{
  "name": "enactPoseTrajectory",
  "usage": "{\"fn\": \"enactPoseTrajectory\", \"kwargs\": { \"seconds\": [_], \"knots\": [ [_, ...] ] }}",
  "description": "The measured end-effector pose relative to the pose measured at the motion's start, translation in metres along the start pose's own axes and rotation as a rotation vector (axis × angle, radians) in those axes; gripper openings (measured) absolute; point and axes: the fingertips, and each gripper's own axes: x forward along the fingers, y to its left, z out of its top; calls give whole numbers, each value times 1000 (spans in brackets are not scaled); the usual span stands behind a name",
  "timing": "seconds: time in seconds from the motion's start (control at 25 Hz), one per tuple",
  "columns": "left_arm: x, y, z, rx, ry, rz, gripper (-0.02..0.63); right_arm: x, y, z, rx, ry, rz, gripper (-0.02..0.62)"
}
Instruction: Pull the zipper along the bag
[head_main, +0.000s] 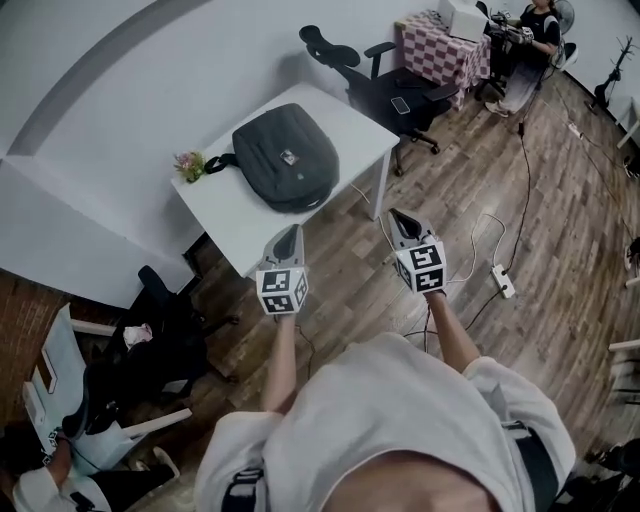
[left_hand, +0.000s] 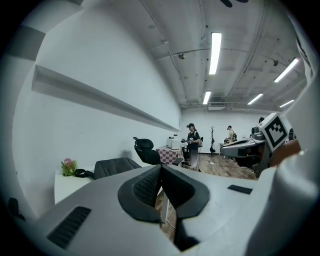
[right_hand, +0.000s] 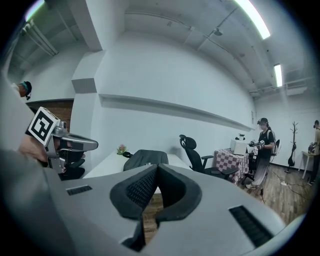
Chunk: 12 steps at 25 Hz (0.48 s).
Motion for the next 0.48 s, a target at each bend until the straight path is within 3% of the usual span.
{"fn": "enactPoseTrajectory", "kwargs": {
  "seconds": [0.48],
  "knots": [
    [57, 28, -23, -15, 56, -48, 26, 56, -15, -28, 31, 76, -21, 14]
  ]
}}
